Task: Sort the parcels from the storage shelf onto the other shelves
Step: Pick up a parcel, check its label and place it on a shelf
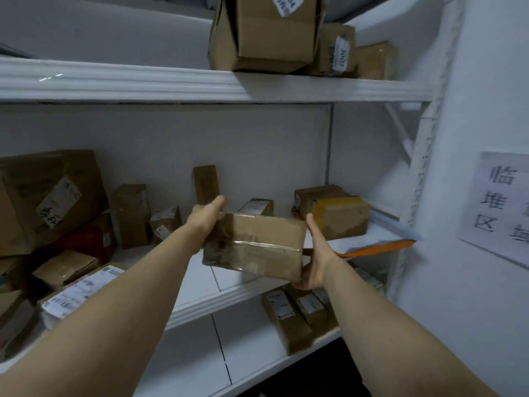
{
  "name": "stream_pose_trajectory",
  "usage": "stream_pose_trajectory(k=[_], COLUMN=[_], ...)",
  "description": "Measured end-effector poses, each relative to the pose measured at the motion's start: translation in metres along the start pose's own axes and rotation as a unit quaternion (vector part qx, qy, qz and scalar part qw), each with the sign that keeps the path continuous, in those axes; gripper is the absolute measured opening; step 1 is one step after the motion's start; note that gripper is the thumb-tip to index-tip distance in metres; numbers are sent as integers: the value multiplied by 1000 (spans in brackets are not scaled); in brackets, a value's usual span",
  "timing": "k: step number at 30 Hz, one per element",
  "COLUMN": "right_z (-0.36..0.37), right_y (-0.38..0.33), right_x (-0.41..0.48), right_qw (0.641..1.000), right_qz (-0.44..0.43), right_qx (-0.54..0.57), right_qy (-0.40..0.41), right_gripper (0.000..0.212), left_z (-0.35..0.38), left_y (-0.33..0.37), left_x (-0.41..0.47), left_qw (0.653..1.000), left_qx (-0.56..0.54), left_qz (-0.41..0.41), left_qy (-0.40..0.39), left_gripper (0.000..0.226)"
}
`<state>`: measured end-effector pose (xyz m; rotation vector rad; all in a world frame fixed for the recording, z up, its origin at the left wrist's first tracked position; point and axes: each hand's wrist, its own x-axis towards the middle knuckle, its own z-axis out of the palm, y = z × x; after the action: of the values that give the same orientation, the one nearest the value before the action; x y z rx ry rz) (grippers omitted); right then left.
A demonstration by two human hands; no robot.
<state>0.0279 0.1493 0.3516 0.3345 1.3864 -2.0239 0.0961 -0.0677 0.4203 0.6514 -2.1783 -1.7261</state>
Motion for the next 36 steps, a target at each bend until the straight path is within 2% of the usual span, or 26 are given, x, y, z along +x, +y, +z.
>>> stream_pose_trajectory(k=[2,3,4,6,8,11,13,17,20,22,24,27,29,32,36], right_z=[-16,-26,-34,-53,-72,-92,-102,-120,-127,-130,-133,-135,-136,-138,-144], right_y=[-5,-7,-11,-17,-23,-31,-36,-52,-72,-88,-104,-128,-146,-164,-173], right_x=[-12,-17,-24,-35,-43,-51,-55,-59,-57,-53,-46,-30,-17,2,33], right_qw=[1000,1000,999,995,988,976,966,959,956,944,925,891,877,877,889], right_qz=[-8,-23,-44,-97,-150,-203,-232,-260,-274,-303,-346,-382,-379,-360,-338], right_qx=[6,8,9,15,43,82,111,114,76,30,-42,-118,-143,-145,-118], right_qy=[-5,-14,-22,-19,4,9,3,12,78,125,152,216,259,283,284], right_gripper=[89,80,70,51,46,58,50,36,22,13,22,26,27,14,11], left_z=[19,30,41,61,79,96,105,122,139,154,169,191,206,227,250], left_y=[4,5,6,13,23,30,32,30,39,45,51,54,54,46,30], left_x=[-1,-2,-4,-12,-22,-32,-38,-34,-25,-13,3,33,53,75,102], left_qw=[999,997,996,996,998,987,968,956,960,964,963,956,954,953,961], left_qx=[40,57,61,41,2,-35,-53,-20,-30,-87,-106,-20,-15,-7,19], left_qz=[24,36,50,71,58,-23,-65,-46,10,43,88,145,140,155,169], left_qy=[15,23,31,31,-15,-154,-235,-288,-279,-246,-234,-255,-266,-258,-218], left_gripper=[77,78,66,25,19,34,38,46,67,78,78,106,112,113,128])
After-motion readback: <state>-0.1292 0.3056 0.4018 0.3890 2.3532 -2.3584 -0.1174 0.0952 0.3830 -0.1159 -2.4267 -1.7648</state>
